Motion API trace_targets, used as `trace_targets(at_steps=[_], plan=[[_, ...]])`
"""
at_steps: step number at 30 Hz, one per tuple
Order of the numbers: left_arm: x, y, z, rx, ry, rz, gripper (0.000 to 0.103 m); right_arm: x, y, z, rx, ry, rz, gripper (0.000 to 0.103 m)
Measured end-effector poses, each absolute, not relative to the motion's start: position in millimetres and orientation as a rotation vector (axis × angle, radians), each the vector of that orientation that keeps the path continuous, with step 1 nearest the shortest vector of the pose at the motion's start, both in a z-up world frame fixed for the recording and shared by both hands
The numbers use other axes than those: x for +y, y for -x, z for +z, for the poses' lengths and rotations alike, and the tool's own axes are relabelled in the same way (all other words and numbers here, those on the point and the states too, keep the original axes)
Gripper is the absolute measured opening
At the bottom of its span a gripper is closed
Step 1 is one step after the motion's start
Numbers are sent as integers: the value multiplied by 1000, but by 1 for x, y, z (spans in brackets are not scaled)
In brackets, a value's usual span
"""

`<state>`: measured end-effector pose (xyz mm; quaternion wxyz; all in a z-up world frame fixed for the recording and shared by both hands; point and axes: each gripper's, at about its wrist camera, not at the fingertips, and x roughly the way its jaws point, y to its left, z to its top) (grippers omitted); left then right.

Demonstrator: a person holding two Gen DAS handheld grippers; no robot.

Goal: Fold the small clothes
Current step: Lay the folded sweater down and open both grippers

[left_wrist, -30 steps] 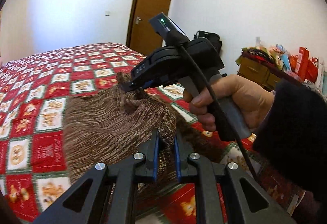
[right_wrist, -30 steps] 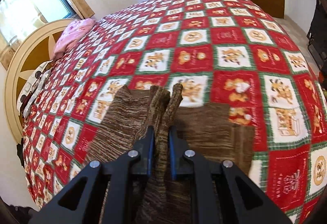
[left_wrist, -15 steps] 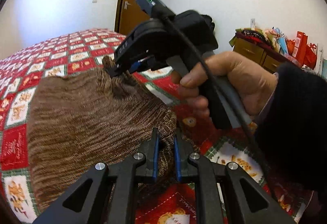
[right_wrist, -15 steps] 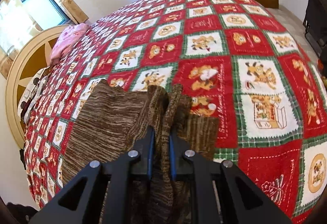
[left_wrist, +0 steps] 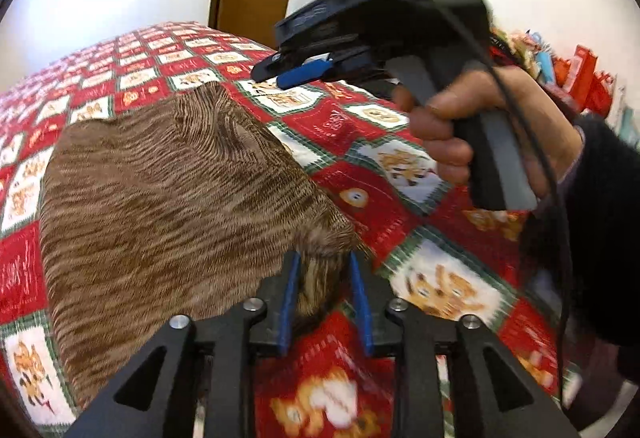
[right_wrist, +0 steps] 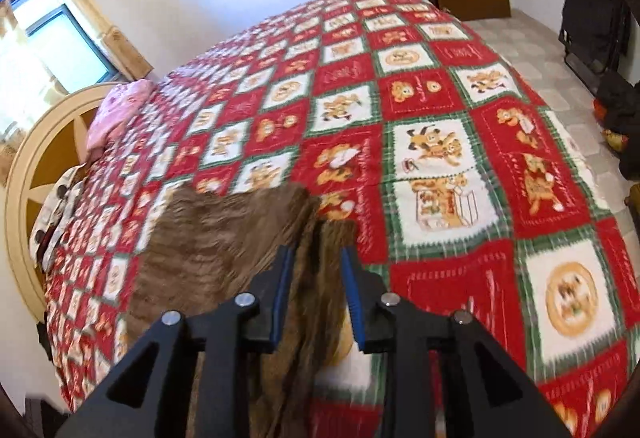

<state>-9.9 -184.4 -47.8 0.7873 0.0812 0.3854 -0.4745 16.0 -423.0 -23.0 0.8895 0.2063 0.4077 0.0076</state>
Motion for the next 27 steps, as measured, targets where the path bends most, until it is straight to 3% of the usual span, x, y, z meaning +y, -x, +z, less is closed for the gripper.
trace_targets(at_steps=[3, 6, 8, 9, 12, 21, 27], plan=[[-158, 10, -40, 849, -122, -991, 49, -406, 5, -9, 809, -400, 39, 32], [-128, 10, -33, 815, -81, -921, 50, -379, 15, -7, 797, -349, 57, 45], [-115, 8, -28, 794, -83, -875, 50, -359, 12, -11, 807, -296, 46, 47], [-108, 9, -26, 780, -89, -852, 50, -351, 11, -14, 810, -266, 27, 46], [-83, 7, -18, 747, -71, -789, 50, -338, 5, -34, 875, -209, -39, 19], [-40, -17, -30, 813, 24, -683, 50, -372, 37, -74, 952, -305, -238, 13], [-34, -19, -35, 809, 4, -630, 50, -355, 89, -34, 805, -397, -183, 18]])
